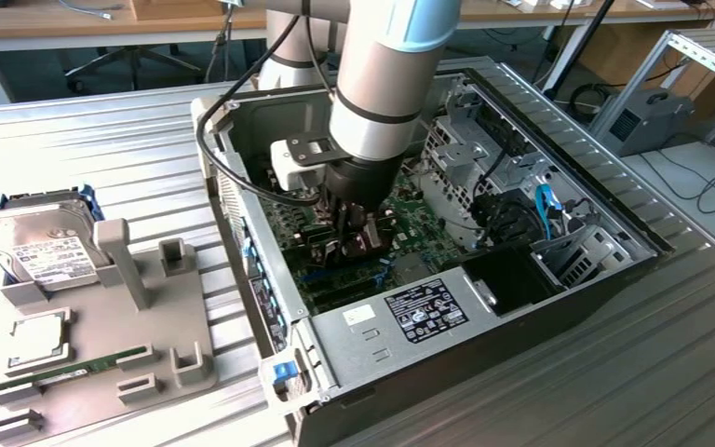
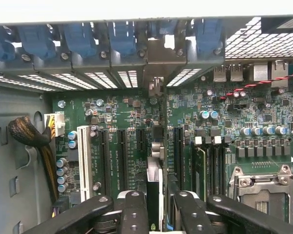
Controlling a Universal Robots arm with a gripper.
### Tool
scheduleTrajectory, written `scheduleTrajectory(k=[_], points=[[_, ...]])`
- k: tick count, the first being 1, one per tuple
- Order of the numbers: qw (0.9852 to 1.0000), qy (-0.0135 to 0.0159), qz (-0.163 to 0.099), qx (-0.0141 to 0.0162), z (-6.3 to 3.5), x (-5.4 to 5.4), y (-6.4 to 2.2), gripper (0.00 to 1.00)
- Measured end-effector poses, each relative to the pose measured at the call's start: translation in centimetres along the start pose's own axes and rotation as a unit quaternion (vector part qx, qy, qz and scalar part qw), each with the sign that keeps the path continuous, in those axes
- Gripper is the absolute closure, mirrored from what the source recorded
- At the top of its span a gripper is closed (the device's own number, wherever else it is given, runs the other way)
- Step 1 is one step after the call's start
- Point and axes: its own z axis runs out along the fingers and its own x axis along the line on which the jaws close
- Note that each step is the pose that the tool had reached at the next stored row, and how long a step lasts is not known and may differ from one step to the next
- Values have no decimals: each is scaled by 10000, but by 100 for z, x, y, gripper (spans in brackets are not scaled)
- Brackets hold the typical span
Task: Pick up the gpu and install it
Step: 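Insert the gpu into the slot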
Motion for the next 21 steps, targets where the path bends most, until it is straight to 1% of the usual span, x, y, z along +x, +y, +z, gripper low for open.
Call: scheduleTrajectory(k=[2, 4, 5, 11, 19, 21], points=[[10000, 3, 0, -1, 13, 2, 0, 74], [10000, -2, 0, 0, 32, 0, -1, 74], [10000, 2, 0, -1, 35, 1, -1, 74], [10000, -1, 0, 0, 41, 0, -2, 74], [10000, -7, 0, 3, 4, -13, -1, 74], [10000, -2, 0, 2, -12, -14, 1, 74]])
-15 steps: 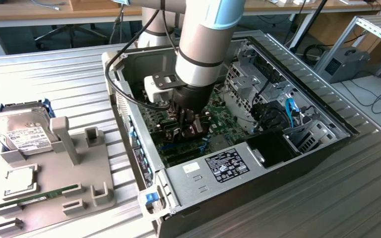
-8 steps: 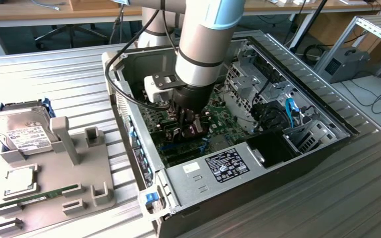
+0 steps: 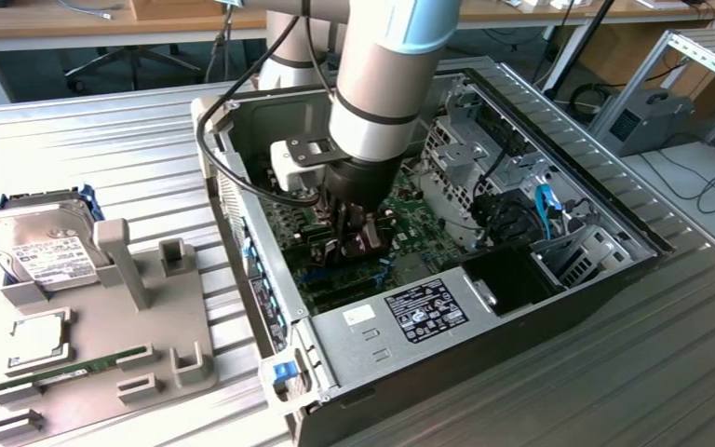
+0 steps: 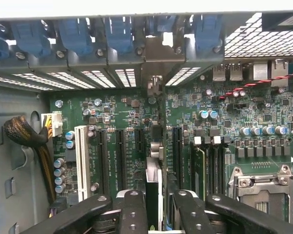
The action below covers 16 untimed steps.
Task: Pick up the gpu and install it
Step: 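Insert the gpu into the slot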
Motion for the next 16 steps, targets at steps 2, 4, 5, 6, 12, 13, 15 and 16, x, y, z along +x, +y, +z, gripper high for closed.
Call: scheduleTrajectory(k=[2, 4, 5, 6, 12, 13, 15, 16], points=[[10000, -1, 0, 1, -9, -2, 0, 74], [10000, -1, 1, 0, -10, -1, 1, 74], [10000, 0, 0, 0, -8, -1, 1, 74], [10000, 1, 0, -1, 0, 0, 0, 74], [10000, 2, 0, -2, 36, 1, -1, 74], [10000, 1, 0, -2, 46, 1, -2, 74], [10000, -3, -1, 0, 60, 0, -3, 74], [10000, 0, 0, -2, 63, 1, -3, 74]])
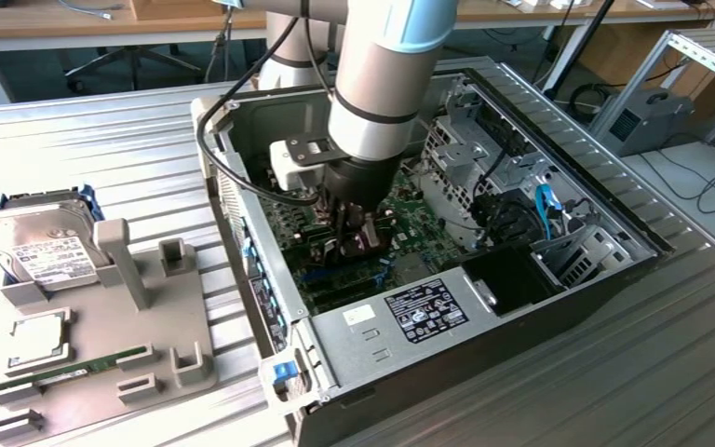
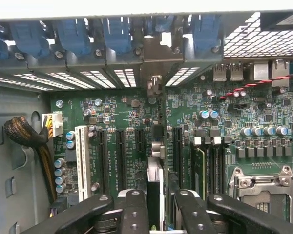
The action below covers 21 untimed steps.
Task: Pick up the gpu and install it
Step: 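Insert the gpu into the slot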
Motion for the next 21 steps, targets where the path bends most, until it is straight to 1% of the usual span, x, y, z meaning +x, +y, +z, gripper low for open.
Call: scheduleTrajectory(k=[6, 8, 12, 15, 18, 20, 21], points=[[10000, -3, 0, 2, 8, -1, 0, 74], [10000, 0, 1, 0, 5, 2, 1, 74], [10000, 16, 11, 3, -1, -1, 0, 74], [10000, 38, 14, 5, -14, -4, 1, 74], [10000, 52, 15, 7, -42, -14, 2, 74], [10000, 69, 15, 5, -70, -21, 3, 74], [10000, 70, 15, 5, -76, -26, 4, 74]])
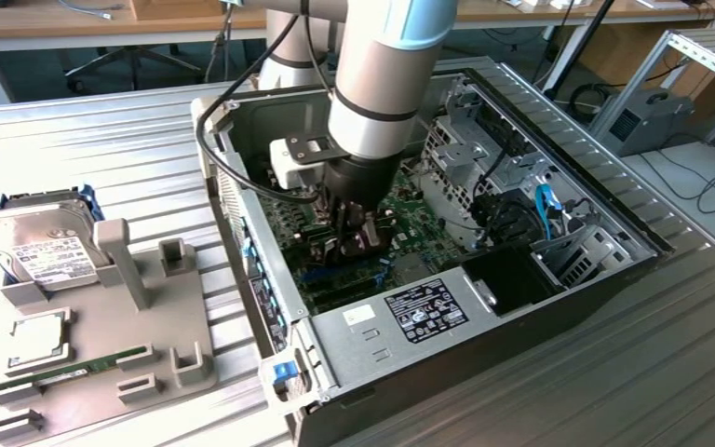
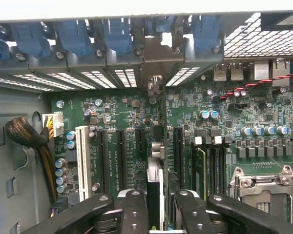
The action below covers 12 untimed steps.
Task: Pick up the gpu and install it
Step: 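Insert the gpu into the slot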
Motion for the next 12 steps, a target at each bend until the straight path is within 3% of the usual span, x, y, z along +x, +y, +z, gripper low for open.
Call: scheduleTrajectory(k=[12], points=[[9999, 10, -121, -1, -8, -16, 1, 74]])
